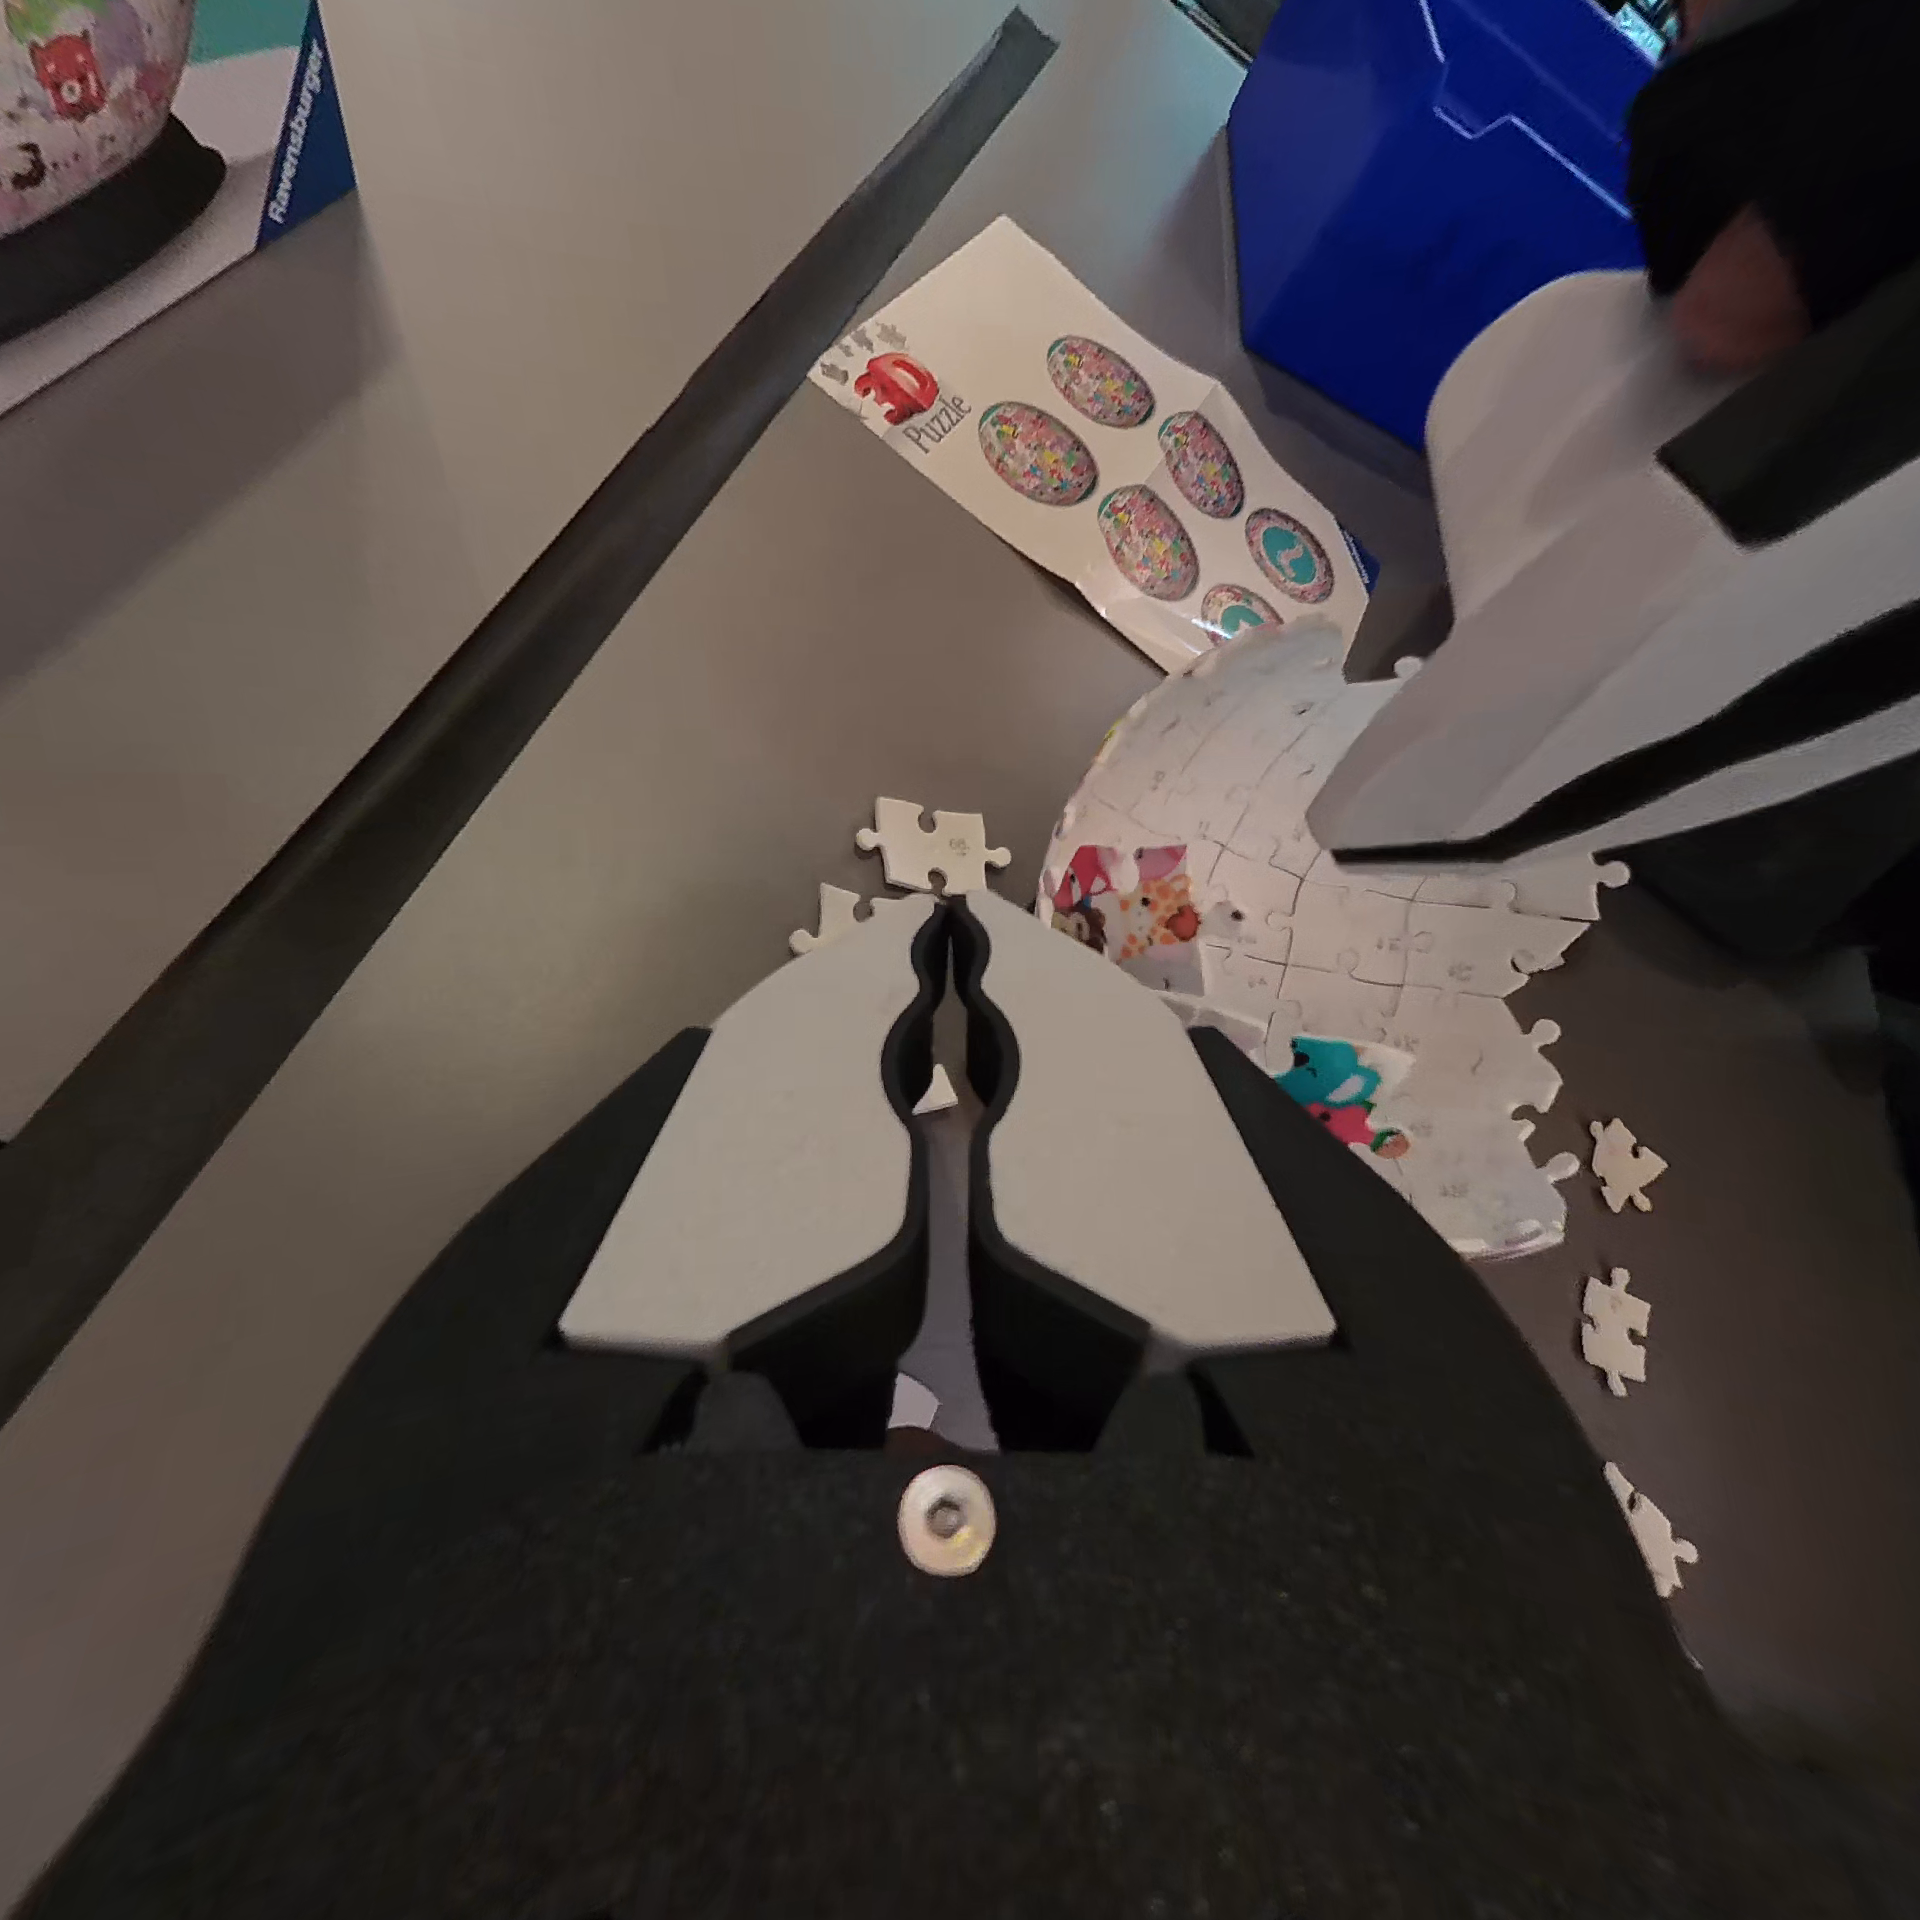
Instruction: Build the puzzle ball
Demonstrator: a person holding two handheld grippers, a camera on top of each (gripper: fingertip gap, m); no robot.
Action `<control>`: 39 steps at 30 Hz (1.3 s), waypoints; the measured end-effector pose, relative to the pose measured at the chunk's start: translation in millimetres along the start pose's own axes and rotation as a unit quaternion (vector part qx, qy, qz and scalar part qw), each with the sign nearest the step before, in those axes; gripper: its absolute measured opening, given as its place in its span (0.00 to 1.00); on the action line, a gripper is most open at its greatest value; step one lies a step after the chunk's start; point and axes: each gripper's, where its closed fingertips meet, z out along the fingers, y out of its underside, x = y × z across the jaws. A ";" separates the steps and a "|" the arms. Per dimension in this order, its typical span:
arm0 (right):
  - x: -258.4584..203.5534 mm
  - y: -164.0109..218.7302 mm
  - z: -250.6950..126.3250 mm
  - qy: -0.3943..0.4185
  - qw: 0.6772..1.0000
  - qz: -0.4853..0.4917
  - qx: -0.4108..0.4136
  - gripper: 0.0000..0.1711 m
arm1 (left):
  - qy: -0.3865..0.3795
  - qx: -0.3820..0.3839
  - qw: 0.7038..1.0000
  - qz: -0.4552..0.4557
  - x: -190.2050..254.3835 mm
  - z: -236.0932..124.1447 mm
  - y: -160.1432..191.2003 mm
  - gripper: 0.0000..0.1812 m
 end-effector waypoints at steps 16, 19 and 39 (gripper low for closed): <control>2.5 -21.1 -44.1 0.222 0.958 0.102 0.151 0.00 | 0.110 0.213 0.971 -0.023 13.7 -28.5 -31.7 0.00; 11.9 -22.8 -39.0 0.206 0.972 -0.050 0.104 0.00 | 0.156 0.214 0.963 -0.050 15.7 -25.8 -31.8 0.00; 36.2 5.8 2.3 0.019 0.991 -0.091 0.098 0.09 | 0.162 0.195 0.959 -0.123 5.5 -27.1 -15.6 0.00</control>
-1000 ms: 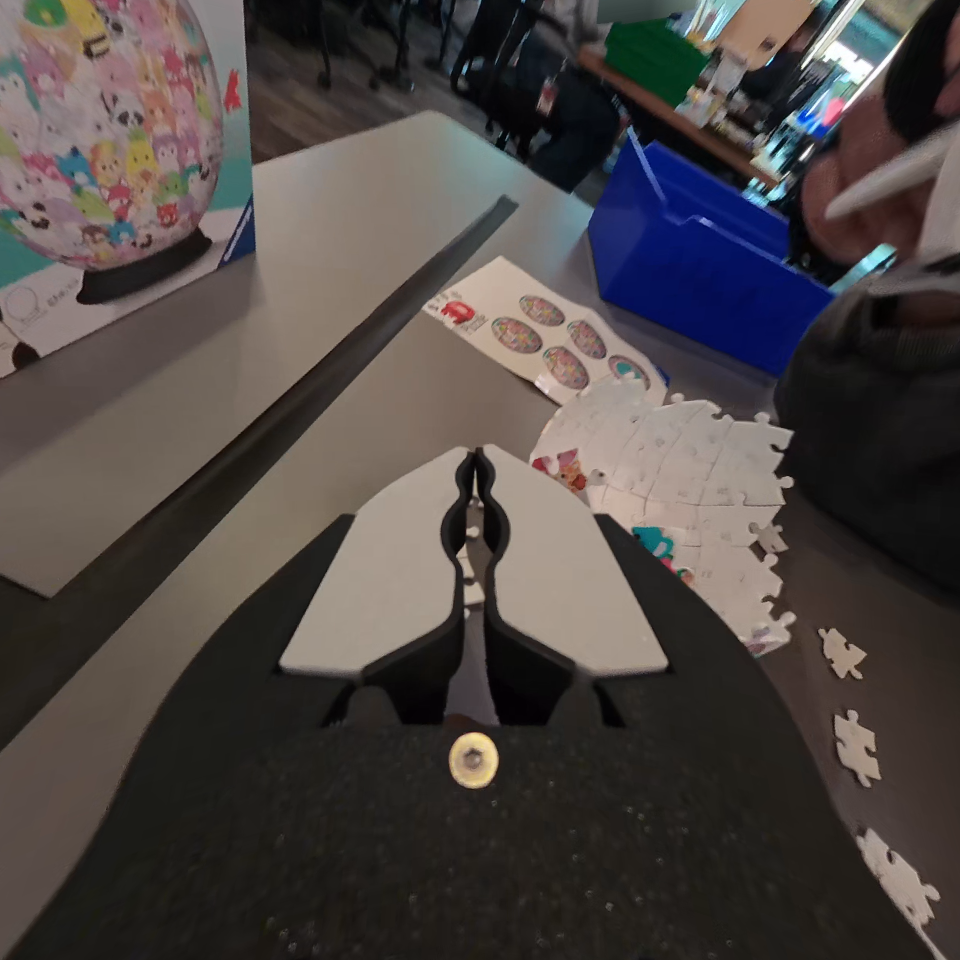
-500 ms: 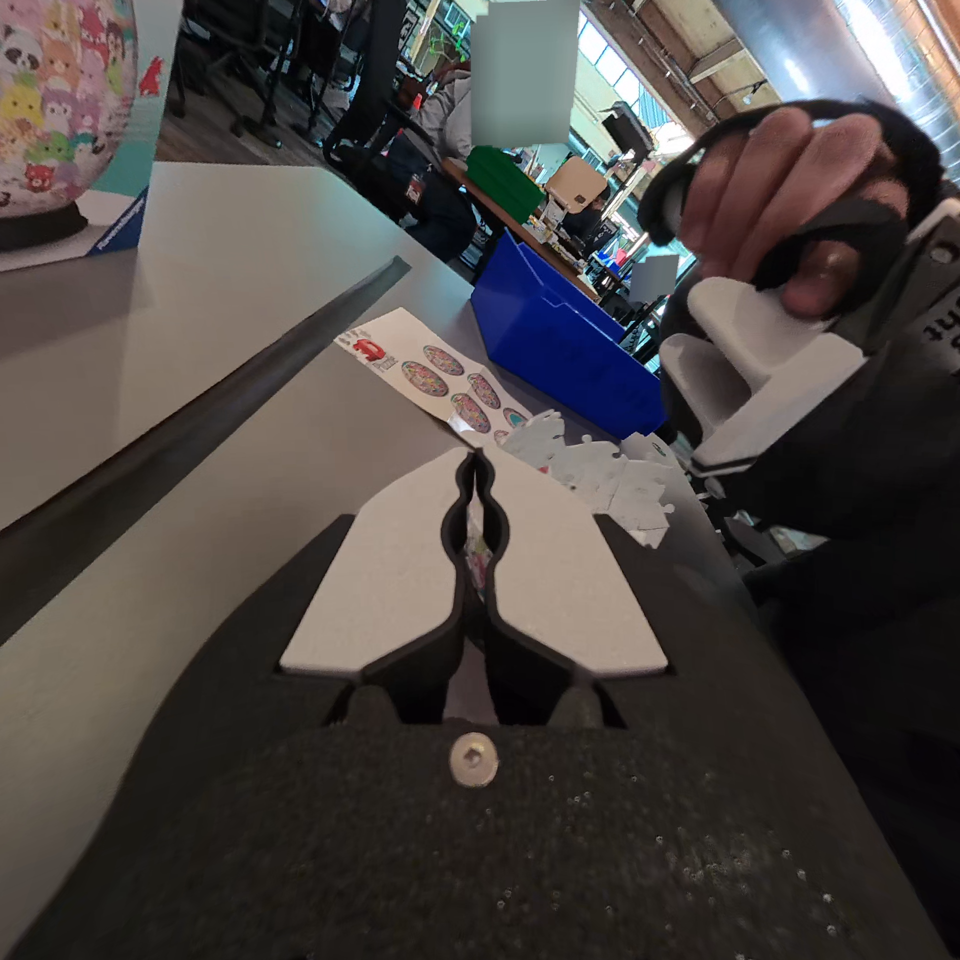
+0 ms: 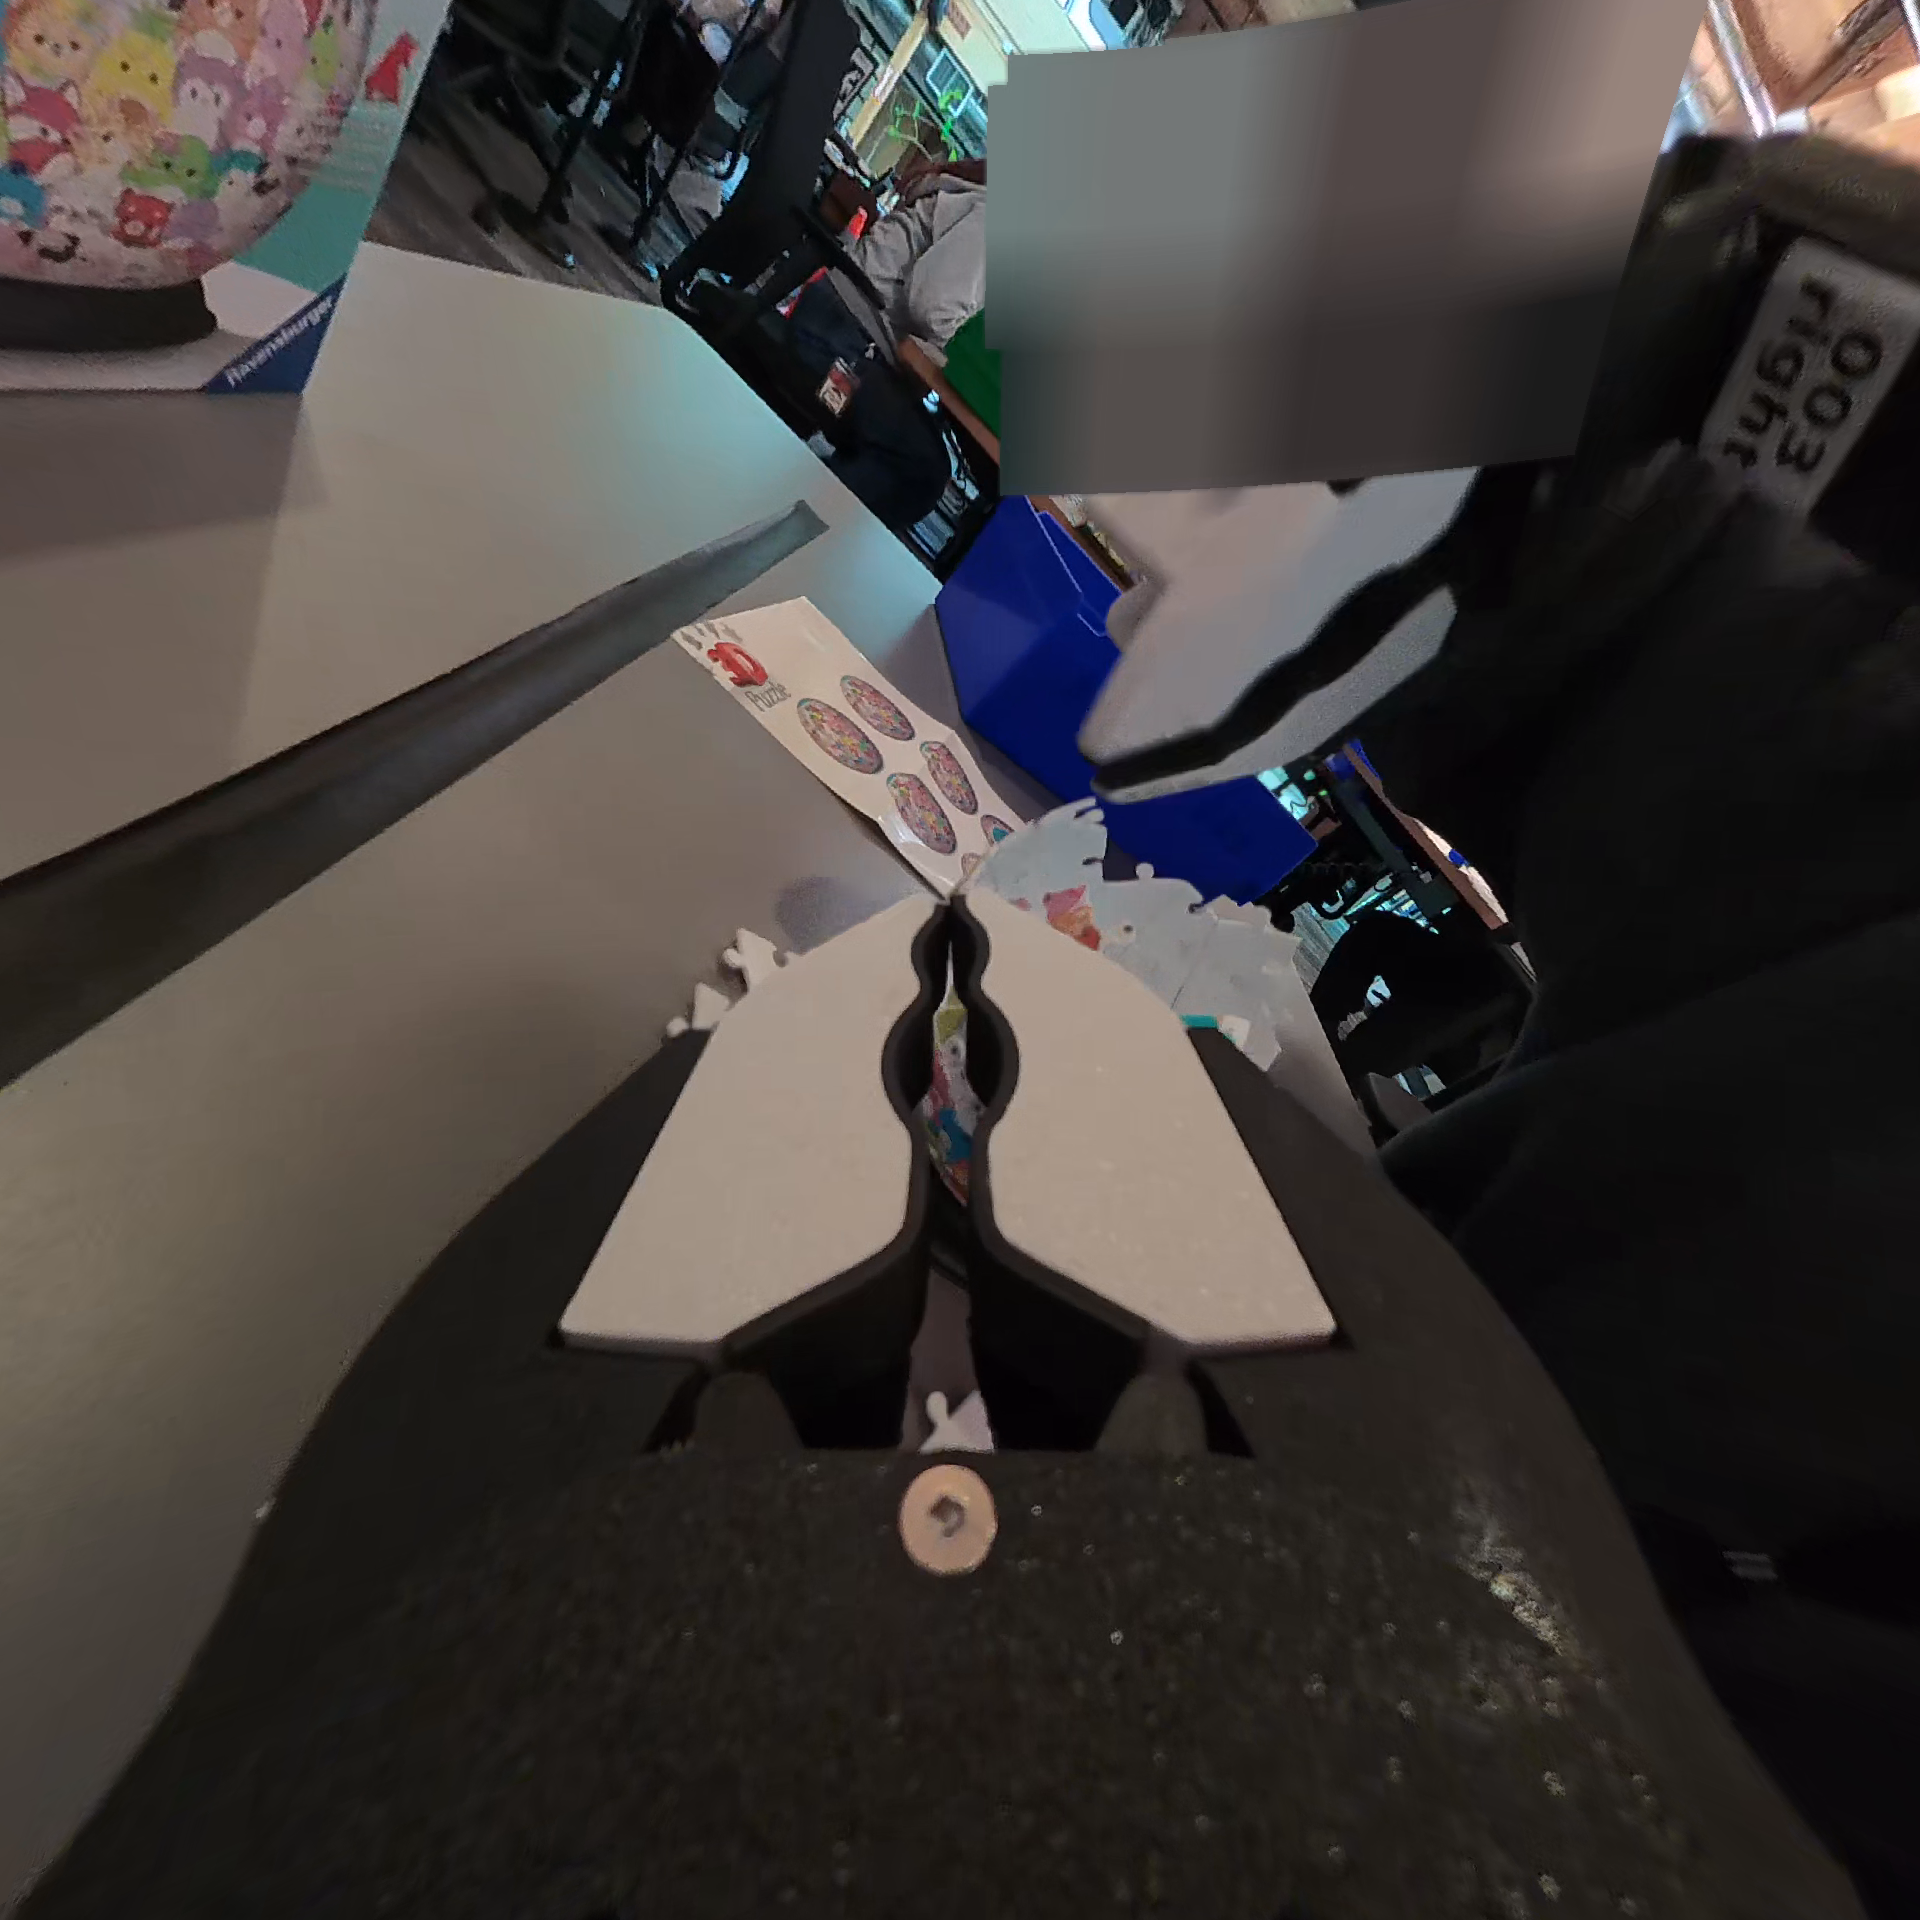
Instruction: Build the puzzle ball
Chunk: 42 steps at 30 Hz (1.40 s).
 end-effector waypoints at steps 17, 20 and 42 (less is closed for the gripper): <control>-20.9 -11.6 23.6 -0.046 0.998 -0.011 0.030 0.02 | -0.021 -0.062 0.998 -0.010 6.7 2.1 33.6 0.00; -21.4 -12.0 22.2 -0.018 0.999 -0.031 0.031 0.01 | -0.012 -0.055 0.998 -0.014 8.4 1.0 31.6 0.00; -19.9 -16.4 22.3 -0.012 0.997 -0.067 0.043 0.02 | -0.009 -0.049 0.999 -0.009 9.1 3.3 28.8 0.00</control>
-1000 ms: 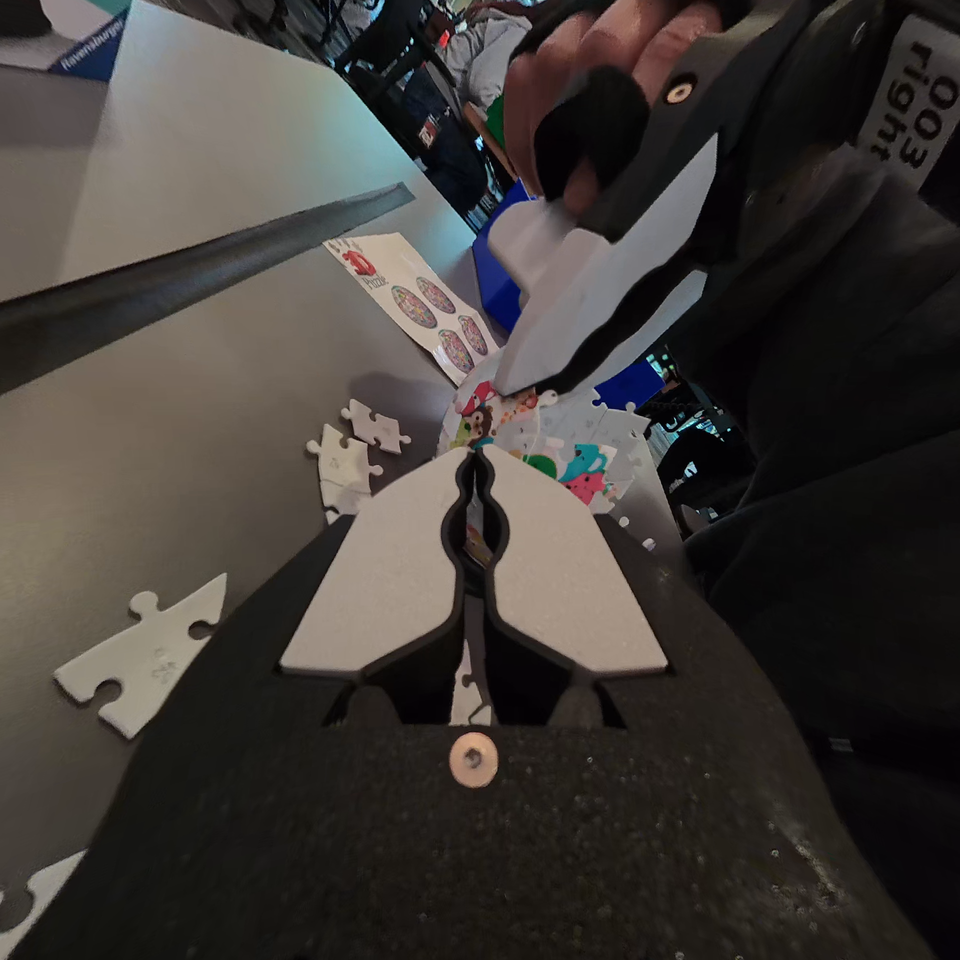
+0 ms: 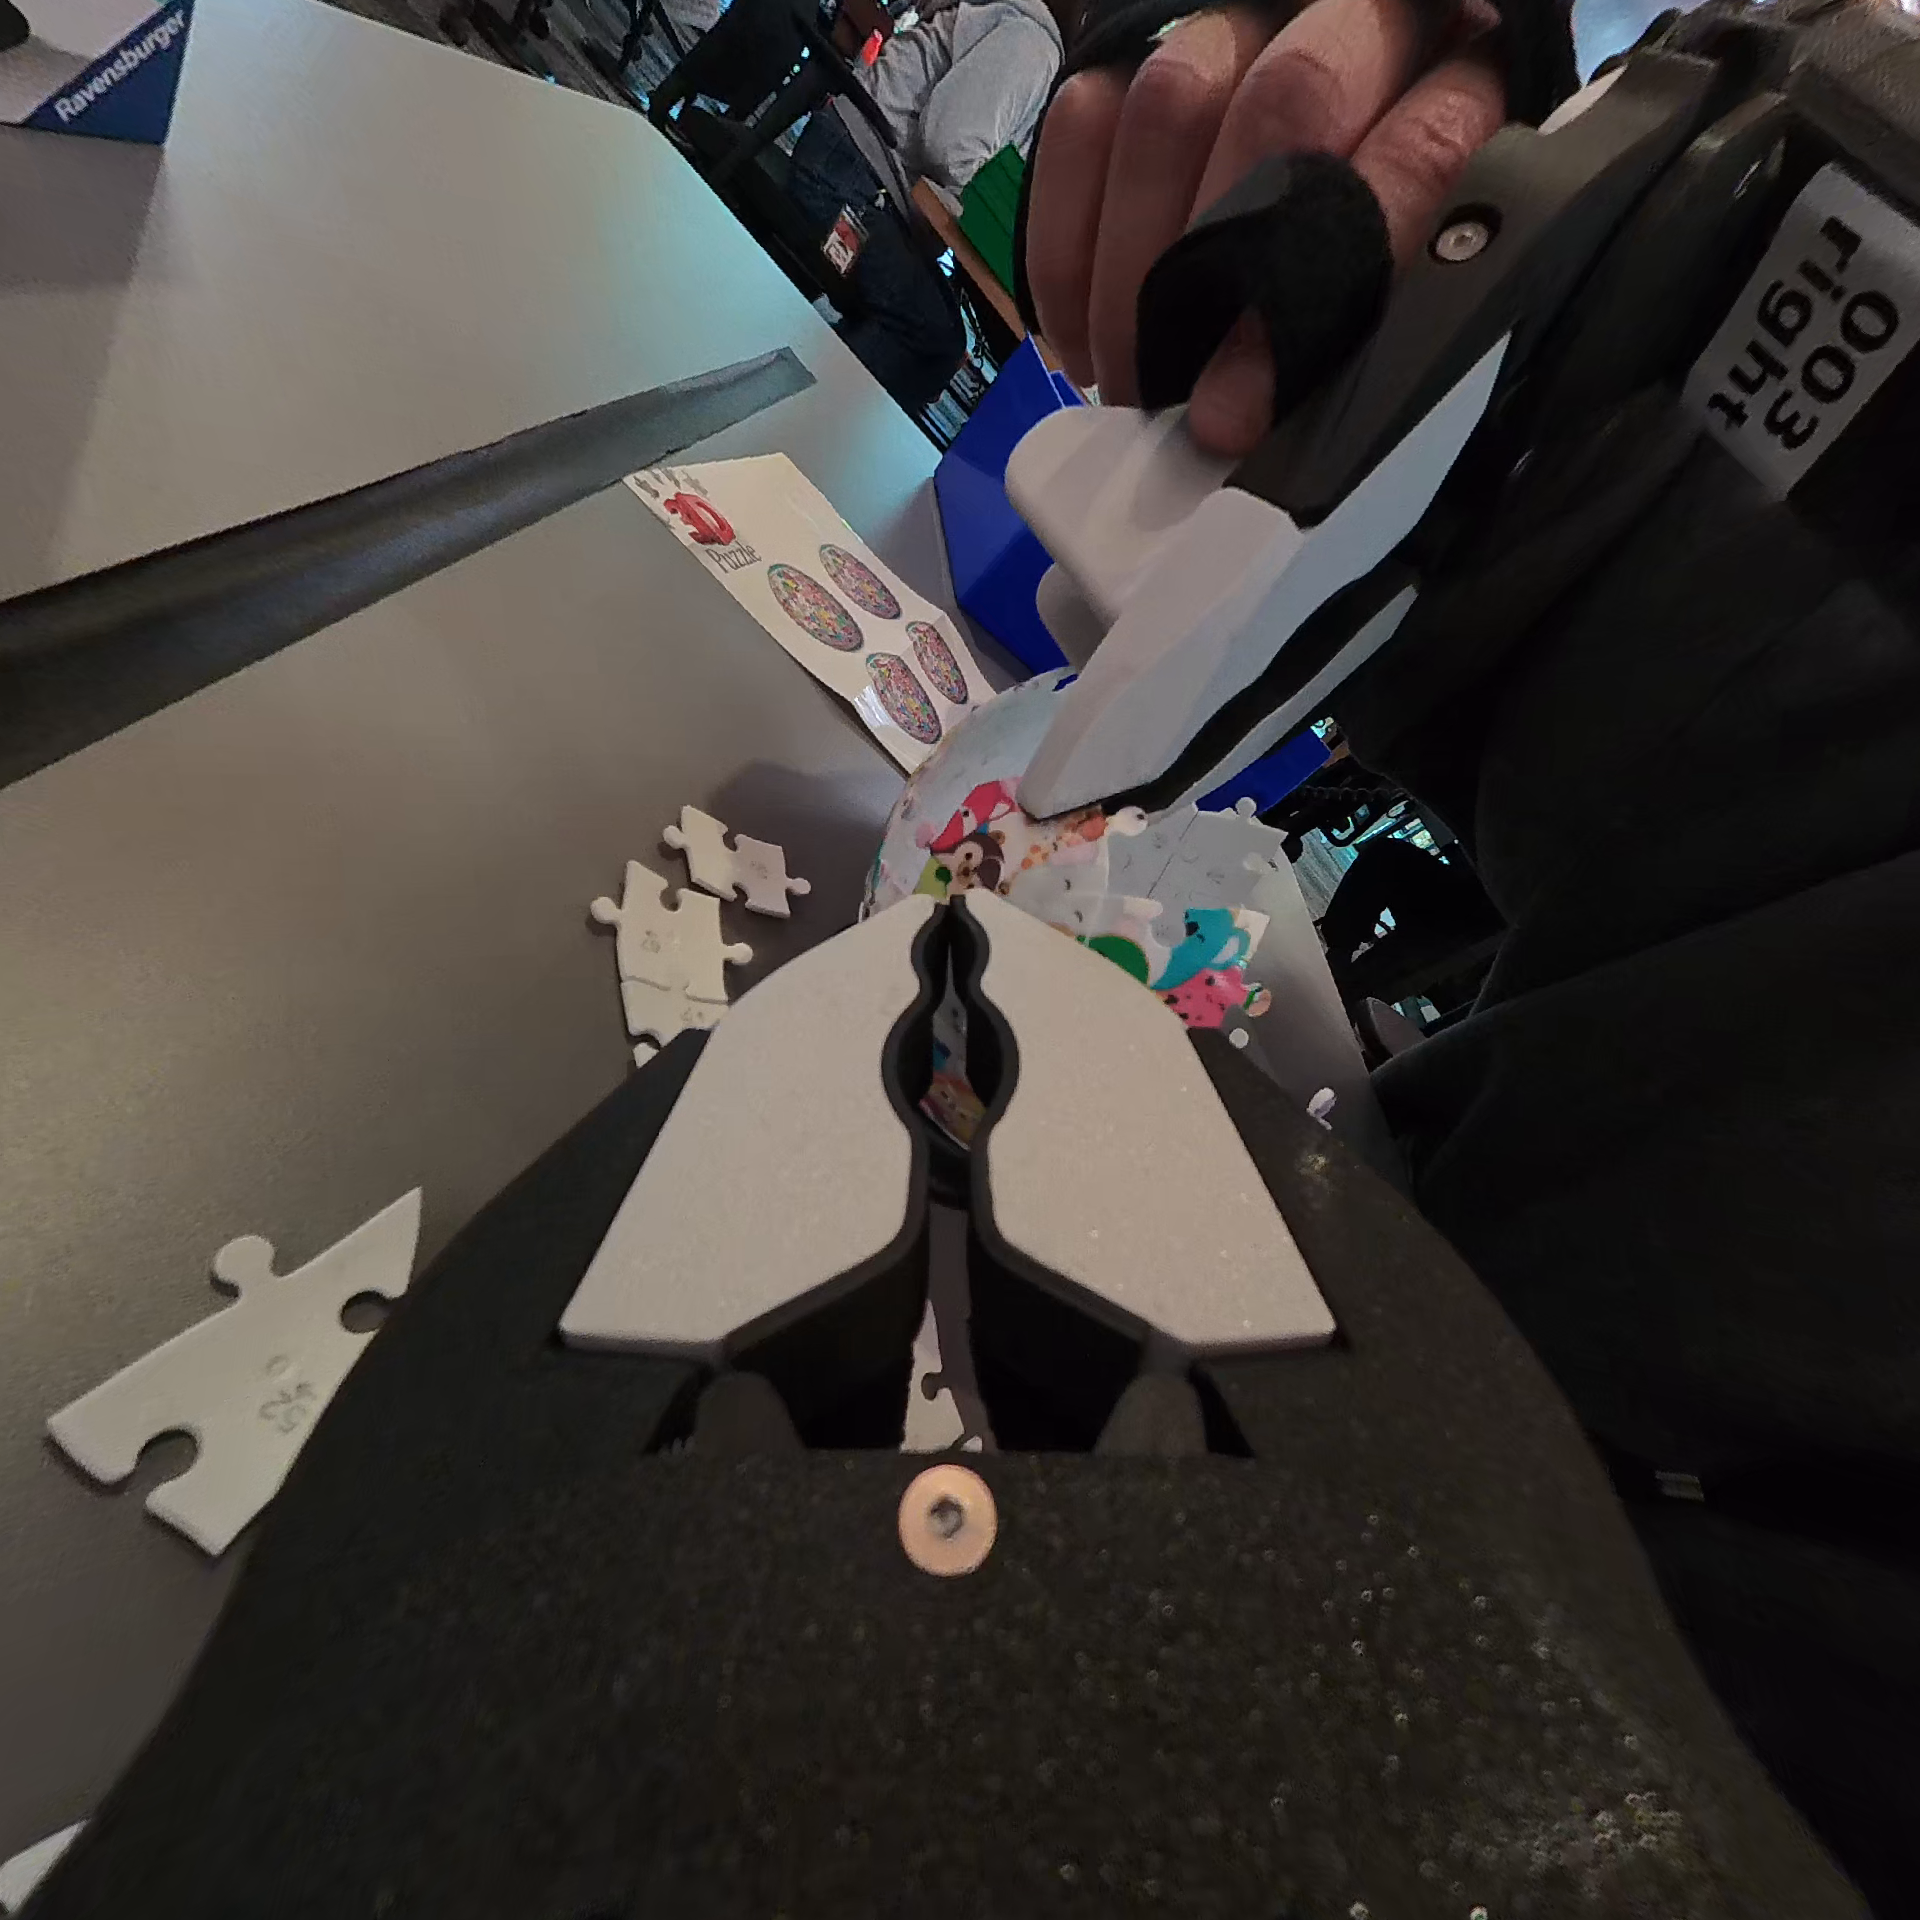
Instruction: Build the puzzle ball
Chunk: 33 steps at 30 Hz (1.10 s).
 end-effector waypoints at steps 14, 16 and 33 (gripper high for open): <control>0.6 0.0 0.5 -0.002 1.000 -0.019 -0.013 0.02 | -0.005 -0.001 1.000 0.001 -1.1 1.7 -0.1 0.00; 1.1 0.4 0.9 0.000 1.000 -0.015 -0.017 0.02 | -0.006 -0.001 1.000 0.001 -1.4 1.8 -0.2 0.00; 2.9 -1.2 -2.6 0.020 0.999 -0.019 -0.019 0.03 | 0.000 -0.006 1.000 -0.003 -0.6 2.7 0.9 0.00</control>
